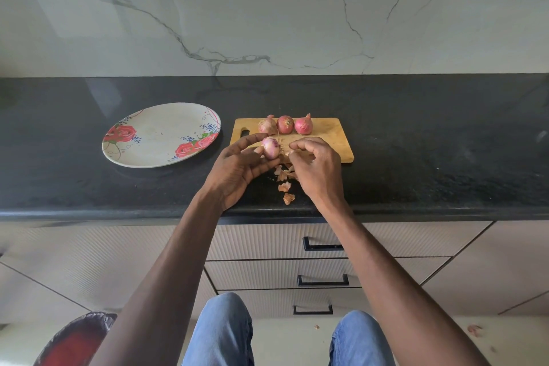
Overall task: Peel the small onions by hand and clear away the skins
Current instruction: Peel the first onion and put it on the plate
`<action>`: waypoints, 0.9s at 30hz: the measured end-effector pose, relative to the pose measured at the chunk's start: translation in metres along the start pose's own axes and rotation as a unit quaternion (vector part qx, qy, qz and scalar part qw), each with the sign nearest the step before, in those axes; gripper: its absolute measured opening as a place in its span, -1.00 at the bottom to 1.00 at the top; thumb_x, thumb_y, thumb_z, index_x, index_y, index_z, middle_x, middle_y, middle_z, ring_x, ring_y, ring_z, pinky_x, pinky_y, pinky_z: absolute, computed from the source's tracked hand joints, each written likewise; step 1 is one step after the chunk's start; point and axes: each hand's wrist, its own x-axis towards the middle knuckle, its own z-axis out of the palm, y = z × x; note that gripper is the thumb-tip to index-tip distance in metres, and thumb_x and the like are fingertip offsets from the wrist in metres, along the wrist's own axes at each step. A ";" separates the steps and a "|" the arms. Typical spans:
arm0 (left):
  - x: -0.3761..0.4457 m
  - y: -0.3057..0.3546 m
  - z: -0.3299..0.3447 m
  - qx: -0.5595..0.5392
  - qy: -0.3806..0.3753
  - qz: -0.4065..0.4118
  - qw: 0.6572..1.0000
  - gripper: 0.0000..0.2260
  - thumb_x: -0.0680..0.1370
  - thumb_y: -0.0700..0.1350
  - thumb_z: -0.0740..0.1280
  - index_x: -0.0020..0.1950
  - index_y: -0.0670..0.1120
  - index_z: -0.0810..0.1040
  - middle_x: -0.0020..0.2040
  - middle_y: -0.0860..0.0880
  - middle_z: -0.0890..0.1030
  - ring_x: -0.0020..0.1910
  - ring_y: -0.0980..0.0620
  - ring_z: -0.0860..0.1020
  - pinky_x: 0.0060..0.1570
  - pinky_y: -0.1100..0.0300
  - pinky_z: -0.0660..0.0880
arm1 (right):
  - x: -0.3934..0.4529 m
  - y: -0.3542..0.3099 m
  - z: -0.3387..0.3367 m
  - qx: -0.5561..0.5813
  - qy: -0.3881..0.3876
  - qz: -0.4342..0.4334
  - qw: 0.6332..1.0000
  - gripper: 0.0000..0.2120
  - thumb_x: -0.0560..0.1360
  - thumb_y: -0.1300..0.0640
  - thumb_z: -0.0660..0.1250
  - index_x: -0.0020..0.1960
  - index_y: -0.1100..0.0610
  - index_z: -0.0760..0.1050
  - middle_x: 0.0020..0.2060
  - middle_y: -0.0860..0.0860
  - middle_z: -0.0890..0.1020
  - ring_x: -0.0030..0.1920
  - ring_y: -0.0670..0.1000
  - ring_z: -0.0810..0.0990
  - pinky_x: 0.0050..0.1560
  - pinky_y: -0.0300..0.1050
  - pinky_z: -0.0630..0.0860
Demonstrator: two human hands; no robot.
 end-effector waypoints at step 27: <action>0.002 -0.002 0.000 0.067 -0.006 0.010 0.998 -0.85 0.60 -0.25 0.32 0.15 -0.23 0.47 -0.03 -0.24 0.68 -0.07 -0.11 0.70 0.06 0.05 0.65 | -0.003 0.004 0.003 0.038 -0.041 -0.116 0.992 -0.85 0.44 0.31 0.52 0.01 0.21 0.70 -0.09 0.02 0.67 -0.07 -0.14 0.60 -0.04 -0.39 0.51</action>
